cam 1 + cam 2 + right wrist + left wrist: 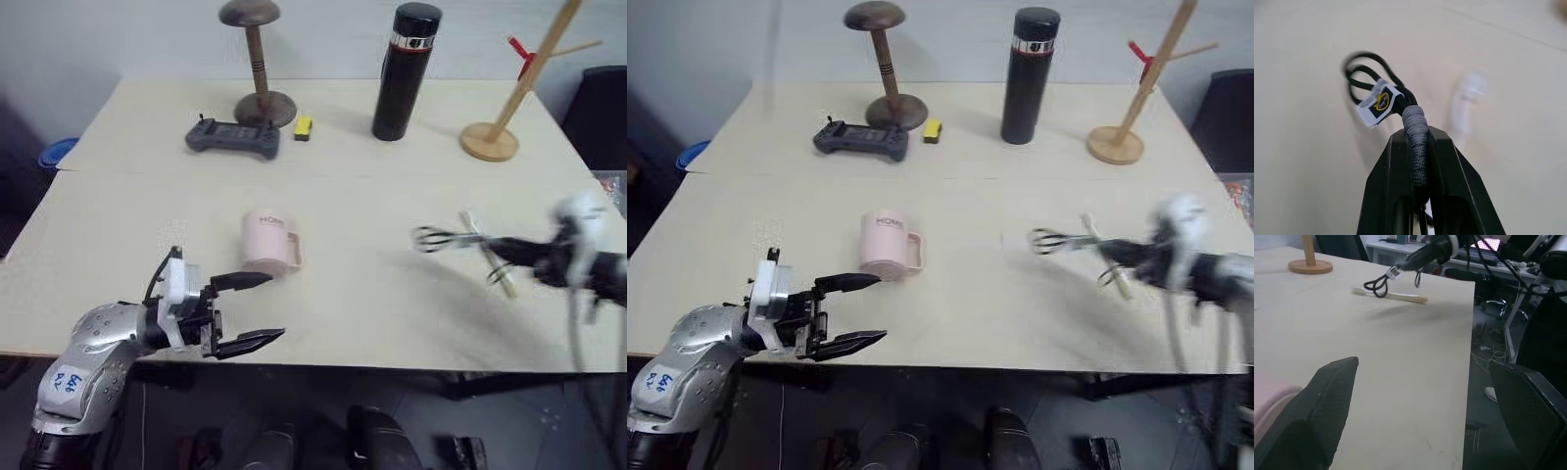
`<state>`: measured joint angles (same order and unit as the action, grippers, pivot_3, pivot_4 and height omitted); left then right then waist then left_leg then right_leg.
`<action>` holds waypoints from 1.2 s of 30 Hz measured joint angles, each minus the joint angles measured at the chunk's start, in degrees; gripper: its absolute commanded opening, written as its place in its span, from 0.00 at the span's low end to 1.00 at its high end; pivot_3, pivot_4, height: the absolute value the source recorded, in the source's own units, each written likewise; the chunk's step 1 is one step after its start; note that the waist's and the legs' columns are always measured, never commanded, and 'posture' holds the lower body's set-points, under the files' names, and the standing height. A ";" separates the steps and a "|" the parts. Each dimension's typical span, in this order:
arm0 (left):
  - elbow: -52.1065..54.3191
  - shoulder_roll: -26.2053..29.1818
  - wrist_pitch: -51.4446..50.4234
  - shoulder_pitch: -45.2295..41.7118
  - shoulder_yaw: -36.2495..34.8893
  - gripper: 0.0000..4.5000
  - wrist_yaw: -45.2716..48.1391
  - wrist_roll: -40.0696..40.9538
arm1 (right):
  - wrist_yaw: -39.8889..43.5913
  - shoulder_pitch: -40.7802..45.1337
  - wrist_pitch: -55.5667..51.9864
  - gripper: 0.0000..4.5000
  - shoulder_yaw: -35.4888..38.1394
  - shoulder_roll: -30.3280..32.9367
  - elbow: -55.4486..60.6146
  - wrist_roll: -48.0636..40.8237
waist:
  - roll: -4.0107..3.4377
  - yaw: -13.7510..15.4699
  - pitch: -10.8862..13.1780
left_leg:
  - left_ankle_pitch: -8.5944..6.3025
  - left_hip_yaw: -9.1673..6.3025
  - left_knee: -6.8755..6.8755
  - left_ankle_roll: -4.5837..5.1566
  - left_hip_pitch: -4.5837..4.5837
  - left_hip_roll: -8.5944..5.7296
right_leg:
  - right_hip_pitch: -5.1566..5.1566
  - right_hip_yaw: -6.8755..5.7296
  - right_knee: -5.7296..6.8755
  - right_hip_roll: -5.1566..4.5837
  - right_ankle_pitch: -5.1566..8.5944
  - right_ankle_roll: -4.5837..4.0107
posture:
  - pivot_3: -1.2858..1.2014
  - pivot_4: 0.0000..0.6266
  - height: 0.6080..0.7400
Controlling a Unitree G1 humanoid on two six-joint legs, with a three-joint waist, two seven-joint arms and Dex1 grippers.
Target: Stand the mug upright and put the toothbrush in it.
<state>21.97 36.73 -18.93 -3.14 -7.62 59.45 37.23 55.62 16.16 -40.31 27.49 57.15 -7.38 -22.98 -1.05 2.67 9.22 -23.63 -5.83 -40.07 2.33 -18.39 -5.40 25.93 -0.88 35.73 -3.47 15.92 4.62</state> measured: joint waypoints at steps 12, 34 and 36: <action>-2.29 -0.84 4.03 -1.17 1.68 1.00 -2.90 -5.59 | -9.07 -3.73 21.88 0.57 -1.11 -2.37 -21.21 8.68 | -0.15 -1.37 -0.01 | 0.01 0.15 0.07 -0.05 0.15 0.08 | -0.03 0.14 0.09 0.08 0.01 -0.01 | 0.52 0.24 1.00; 4.21 -15.89 -46.49 -29.06 10.25 1.00 -47.92 -7.14 | 12.23 -13.43 36.47 0.86 -5.43 -12.86 5.00 -8.91 | 0.03 -0.92 0.05 | 0.01 0.00 -0.04 -0.06 0.29 0.04 | -0.27 0.06 0.06 0.08 -0.04 0.08 | 0.52 0.24 1.00; 3.16 -17.49 -53.45 -31.64 11.13 1.00 -51.10 -8.26 | 12.19 -12.27 35.86 0.86 -7.09 -13.41 6.53 -9.31 | 0.04 -0.95 0.06 | 0.01 0.00 -0.03 -0.06 0.29 0.02 | -0.26 0.07 0.08 0.08 -0.04 0.08 | 0.52 0.24 1.00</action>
<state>25.13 19.23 -72.37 -34.78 3.51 8.36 28.97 67.80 3.90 -4.44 20.40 43.74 -0.85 -32.29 -1.01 1.72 9.29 -23.62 -5.83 -40.10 2.27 -18.09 -5.38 25.67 -0.82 35.81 -3.39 15.88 4.70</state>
